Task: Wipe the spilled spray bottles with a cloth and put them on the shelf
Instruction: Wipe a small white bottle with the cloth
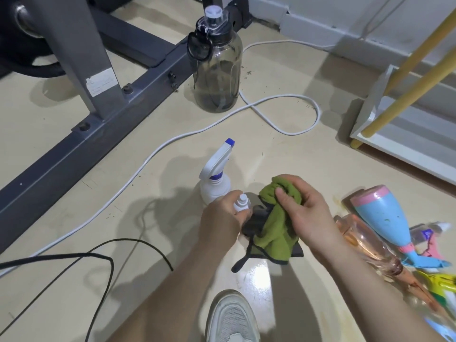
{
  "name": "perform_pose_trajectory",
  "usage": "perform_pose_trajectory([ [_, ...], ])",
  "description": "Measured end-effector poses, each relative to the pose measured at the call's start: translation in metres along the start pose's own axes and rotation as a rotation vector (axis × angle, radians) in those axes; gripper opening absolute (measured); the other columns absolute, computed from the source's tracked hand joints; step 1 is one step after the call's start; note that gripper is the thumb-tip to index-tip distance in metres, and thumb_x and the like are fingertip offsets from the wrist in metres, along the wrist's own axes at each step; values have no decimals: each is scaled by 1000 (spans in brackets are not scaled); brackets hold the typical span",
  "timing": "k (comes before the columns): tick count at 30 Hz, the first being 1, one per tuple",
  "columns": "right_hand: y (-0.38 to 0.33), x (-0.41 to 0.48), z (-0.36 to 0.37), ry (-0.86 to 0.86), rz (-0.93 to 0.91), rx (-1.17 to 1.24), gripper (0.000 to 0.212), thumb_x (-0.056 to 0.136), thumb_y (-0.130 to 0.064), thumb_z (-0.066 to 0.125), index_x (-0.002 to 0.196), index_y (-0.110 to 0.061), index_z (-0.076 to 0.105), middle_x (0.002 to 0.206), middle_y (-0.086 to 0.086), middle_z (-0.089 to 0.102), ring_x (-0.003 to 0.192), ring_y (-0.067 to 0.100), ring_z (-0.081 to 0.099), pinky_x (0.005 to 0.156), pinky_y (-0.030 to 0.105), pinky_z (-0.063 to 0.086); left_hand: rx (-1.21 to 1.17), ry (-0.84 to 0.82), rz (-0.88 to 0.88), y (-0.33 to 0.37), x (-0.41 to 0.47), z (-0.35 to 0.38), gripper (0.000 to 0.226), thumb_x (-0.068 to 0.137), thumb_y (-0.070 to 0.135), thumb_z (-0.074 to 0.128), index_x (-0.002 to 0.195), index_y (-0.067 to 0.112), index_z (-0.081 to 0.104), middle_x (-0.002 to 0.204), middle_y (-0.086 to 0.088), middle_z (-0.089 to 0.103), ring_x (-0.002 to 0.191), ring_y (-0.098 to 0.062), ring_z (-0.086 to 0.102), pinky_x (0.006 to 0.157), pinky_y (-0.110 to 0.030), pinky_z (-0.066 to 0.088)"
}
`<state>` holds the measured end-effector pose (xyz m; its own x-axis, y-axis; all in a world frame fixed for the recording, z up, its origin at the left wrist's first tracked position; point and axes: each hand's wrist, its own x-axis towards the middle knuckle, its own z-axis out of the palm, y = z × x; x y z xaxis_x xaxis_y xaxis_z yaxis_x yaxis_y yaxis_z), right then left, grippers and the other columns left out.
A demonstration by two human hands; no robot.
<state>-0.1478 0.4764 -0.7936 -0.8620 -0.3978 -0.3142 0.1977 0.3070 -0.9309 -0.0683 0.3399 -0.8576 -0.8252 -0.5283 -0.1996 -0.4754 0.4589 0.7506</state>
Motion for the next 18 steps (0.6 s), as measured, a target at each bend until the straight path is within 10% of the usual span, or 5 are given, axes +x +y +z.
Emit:
perform_pose_trajectory([
  [11,-109,7,33,-108,-405,-337,15,82,-10,66,87,-24,63,84,-5,66,83,15,63,73,28,51,-194,436,-122,23,-15,-71,43,81,28,75,119,30,56,104,13,54,85,-2,56,73,-14,41],
  [14,-96,25,70,-144,-436,-457,19,83,-13,67,96,-27,65,104,-4,51,97,7,52,84,14,42,5,337,-118,32,11,-75,6,82,15,61,82,20,64,81,5,59,74,-19,57,62,-23,35],
  [18,-66,45,92,-127,-329,-552,27,86,-13,60,109,-26,67,109,-3,38,110,15,38,91,20,34,-55,447,-87,22,9,-74,20,73,3,61,58,13,53,62,1,51,61,-19,47,54,-24,35],
])
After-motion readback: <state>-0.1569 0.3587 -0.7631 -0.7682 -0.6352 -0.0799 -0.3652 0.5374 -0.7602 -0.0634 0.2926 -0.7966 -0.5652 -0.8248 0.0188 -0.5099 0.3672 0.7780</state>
